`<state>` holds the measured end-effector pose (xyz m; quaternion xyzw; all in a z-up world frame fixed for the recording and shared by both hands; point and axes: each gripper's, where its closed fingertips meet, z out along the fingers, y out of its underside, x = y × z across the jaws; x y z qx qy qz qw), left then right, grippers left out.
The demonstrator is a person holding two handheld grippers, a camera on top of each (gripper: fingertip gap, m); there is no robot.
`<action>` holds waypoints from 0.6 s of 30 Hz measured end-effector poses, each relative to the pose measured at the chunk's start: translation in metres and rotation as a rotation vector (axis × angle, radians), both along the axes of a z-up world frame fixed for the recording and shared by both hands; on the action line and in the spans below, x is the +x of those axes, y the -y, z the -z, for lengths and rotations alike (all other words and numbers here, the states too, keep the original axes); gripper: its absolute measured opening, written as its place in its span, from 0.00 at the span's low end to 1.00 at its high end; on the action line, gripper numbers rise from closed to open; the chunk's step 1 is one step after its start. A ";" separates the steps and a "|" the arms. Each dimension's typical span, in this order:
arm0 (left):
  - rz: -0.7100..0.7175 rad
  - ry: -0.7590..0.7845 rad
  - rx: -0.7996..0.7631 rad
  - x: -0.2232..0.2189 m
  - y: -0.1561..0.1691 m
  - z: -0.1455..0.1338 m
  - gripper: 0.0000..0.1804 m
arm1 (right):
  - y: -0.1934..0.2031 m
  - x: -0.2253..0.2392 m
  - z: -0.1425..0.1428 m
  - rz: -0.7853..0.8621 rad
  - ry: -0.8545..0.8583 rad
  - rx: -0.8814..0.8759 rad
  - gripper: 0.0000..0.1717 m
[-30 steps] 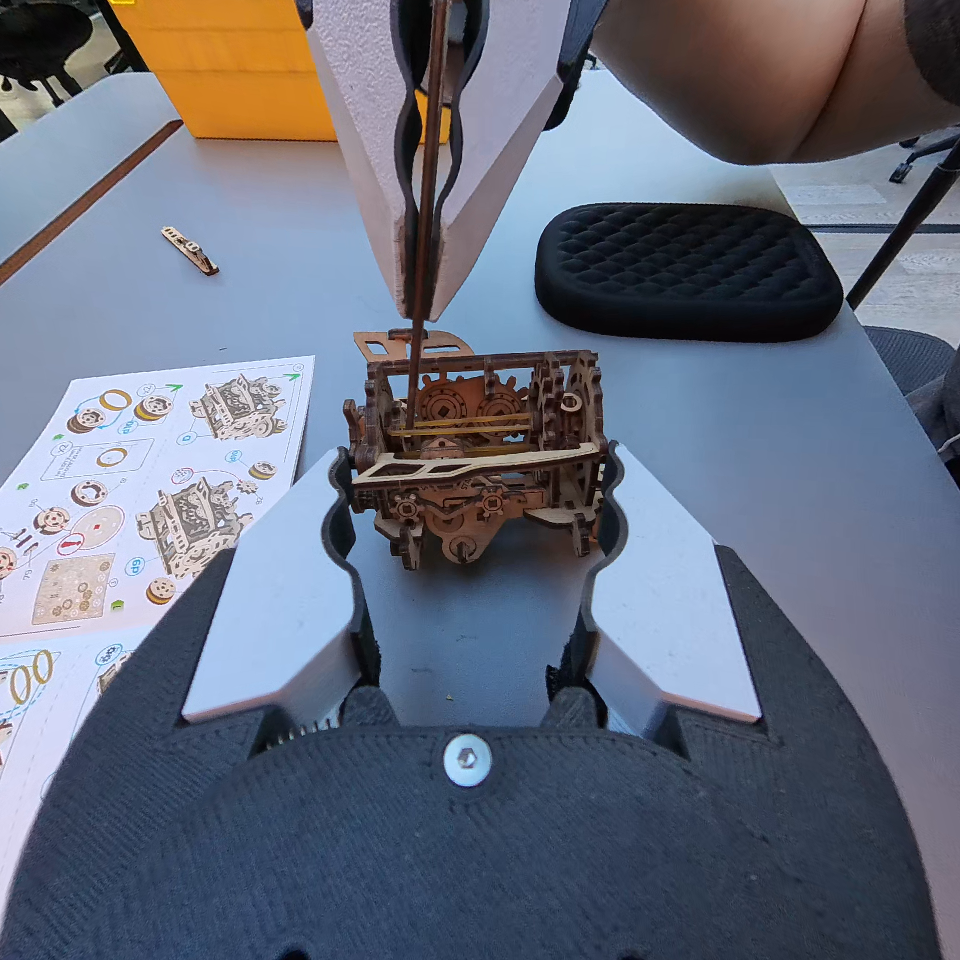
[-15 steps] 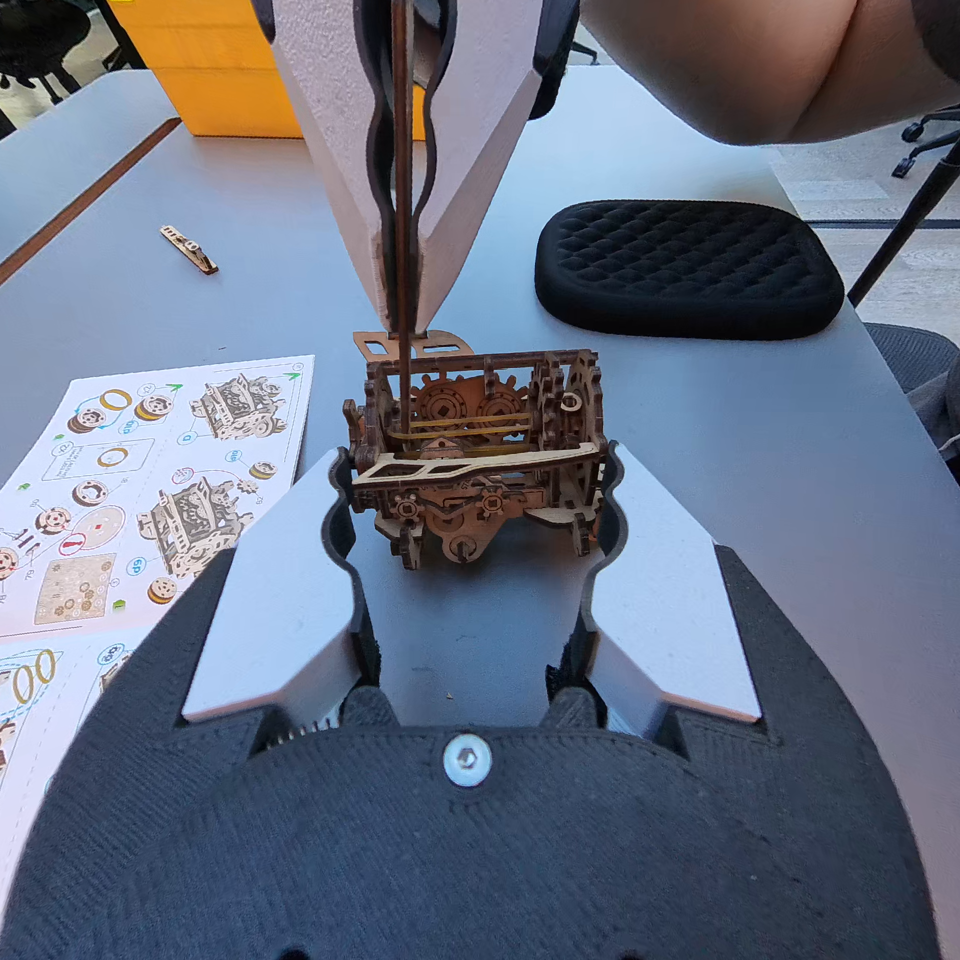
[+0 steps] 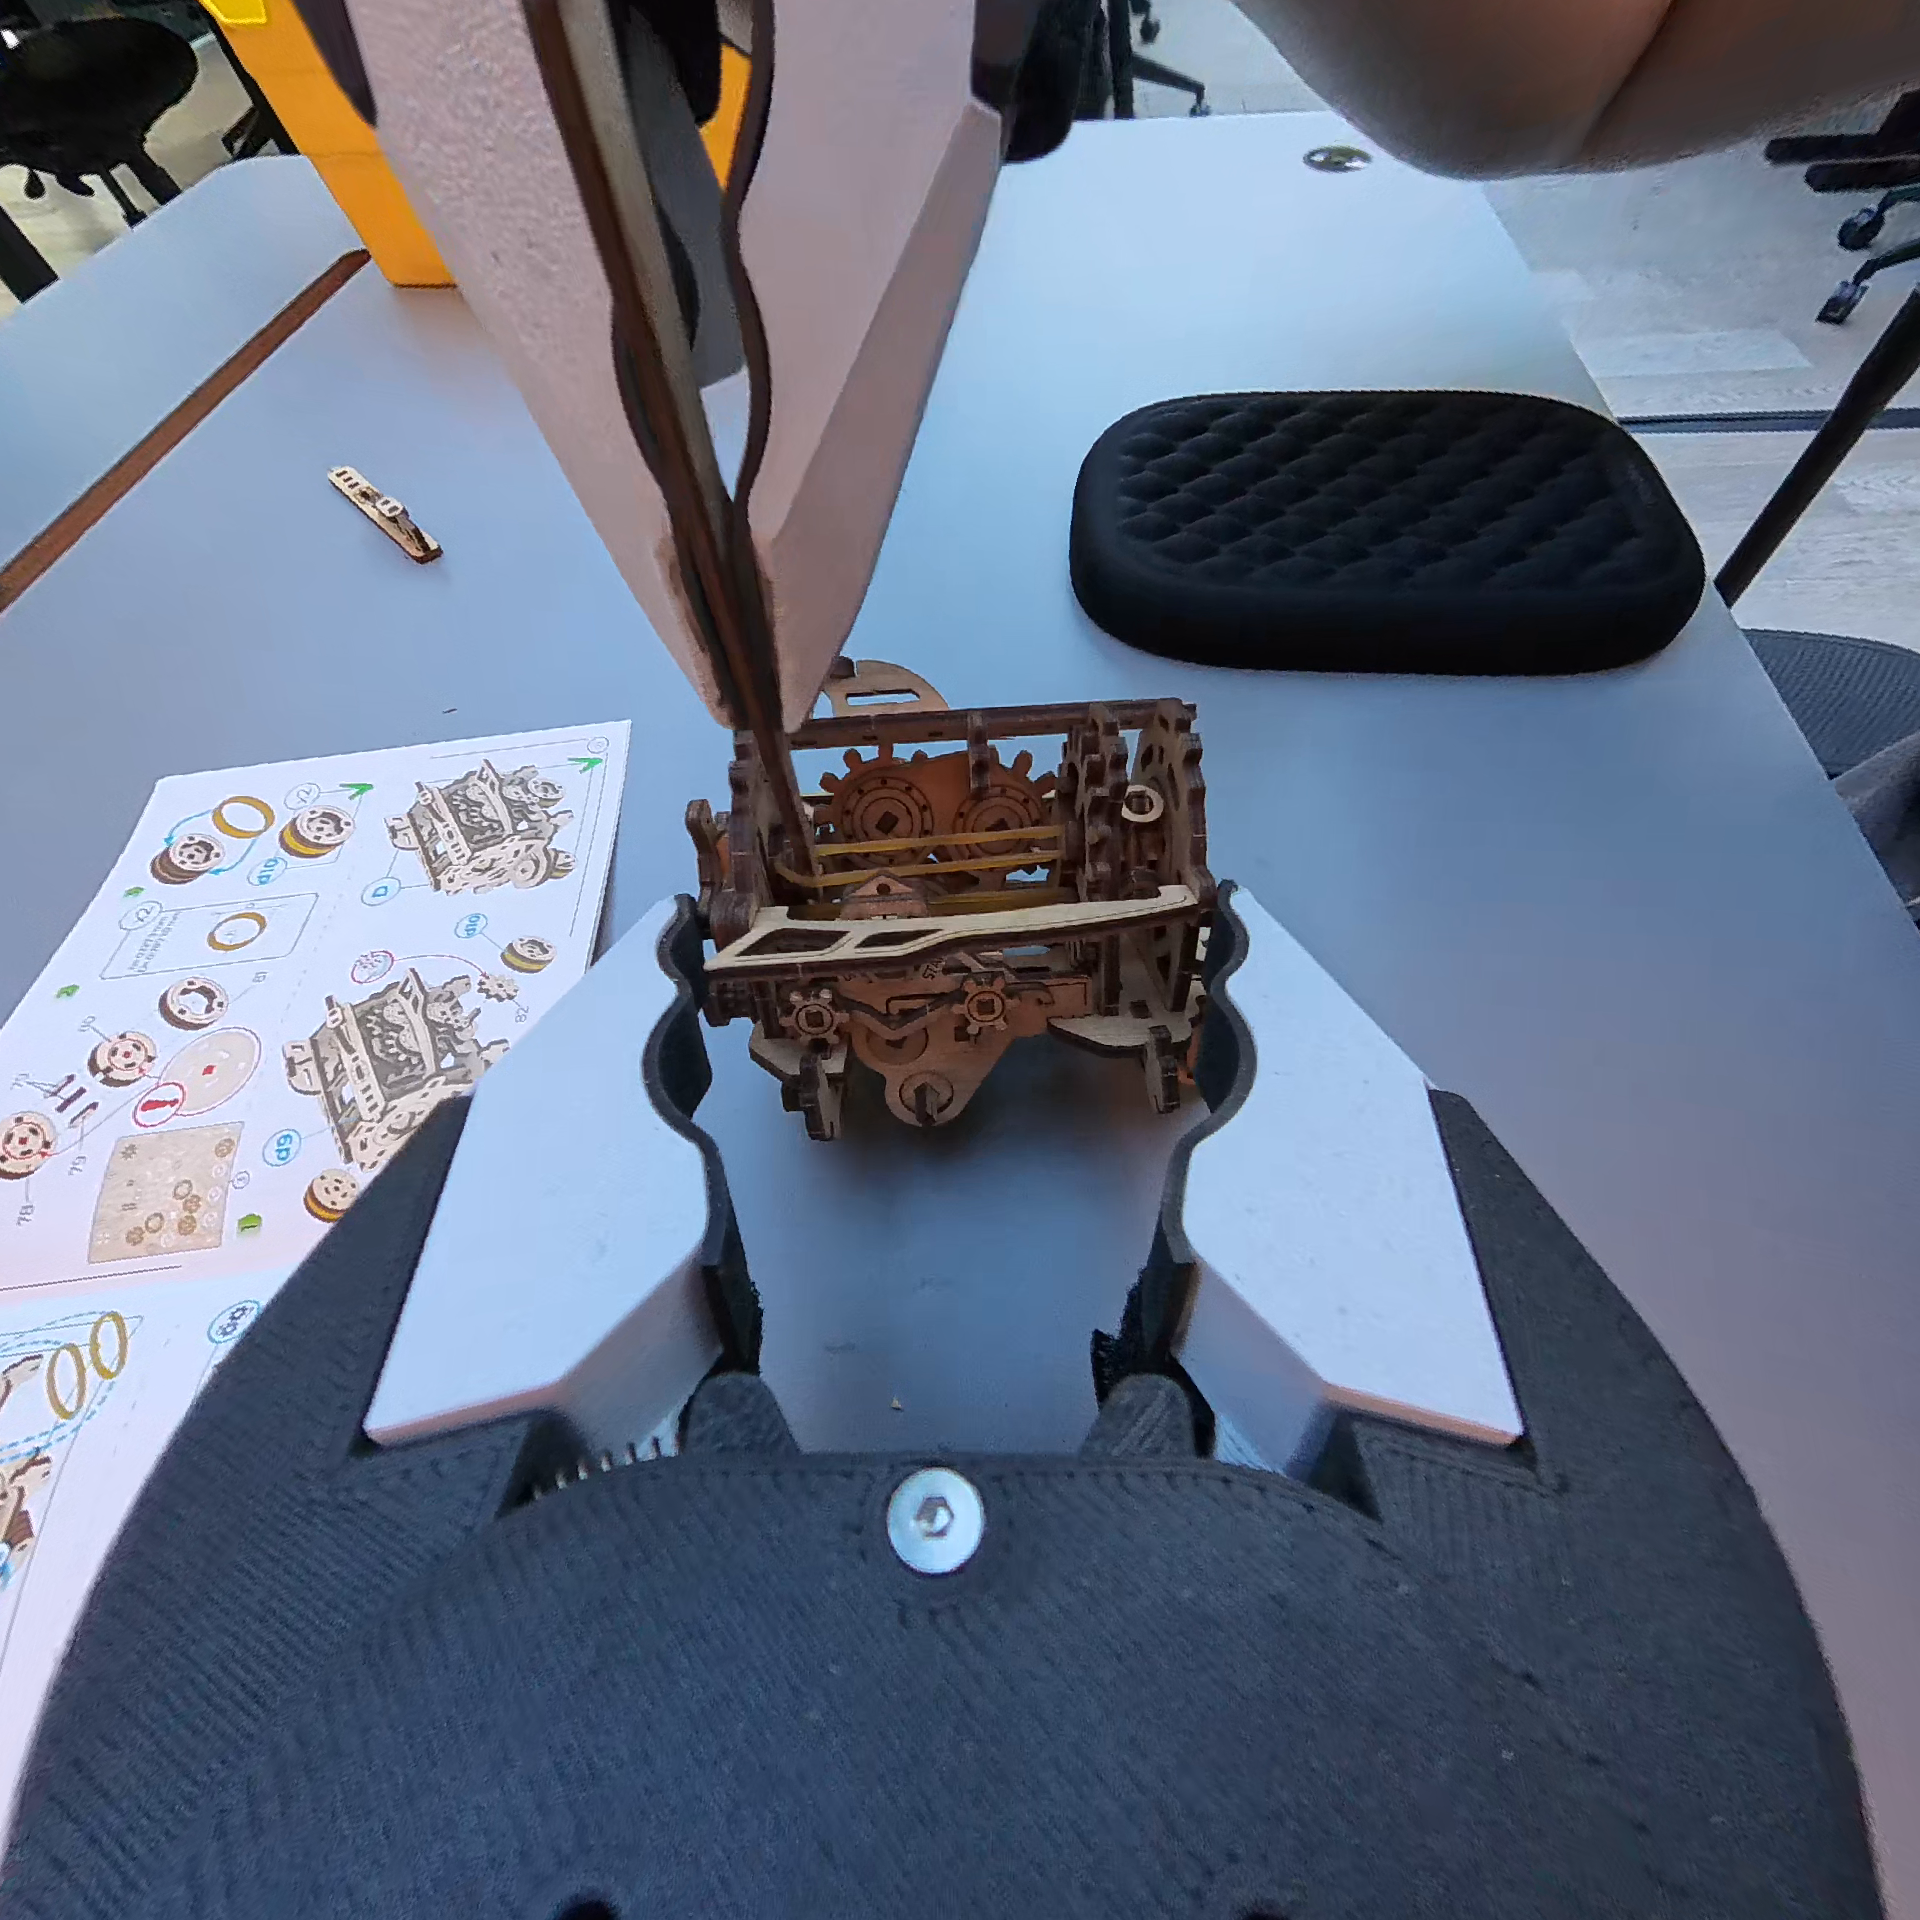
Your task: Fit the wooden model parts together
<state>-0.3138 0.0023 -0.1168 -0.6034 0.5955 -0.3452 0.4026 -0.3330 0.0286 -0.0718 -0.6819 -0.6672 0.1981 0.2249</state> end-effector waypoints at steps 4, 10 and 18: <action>-0.002 -0.001 -0.009 0.000 0.000 0.001 0.52 | -0.001 -0.004 0.001 -0.013 0.035 -0.006 0.00; -0.007 0.002 -0.021 -0.002 -0.001 0.001 0.52 | -0.001 -0.005 0.001 -0.012 0.001 -0.015 0.00; 0.007 0.016 -0.029 -0.001 0.002 0.000 0.54 | -0.001 0.002 0.000 0.004 -0.130 -0.018 0.00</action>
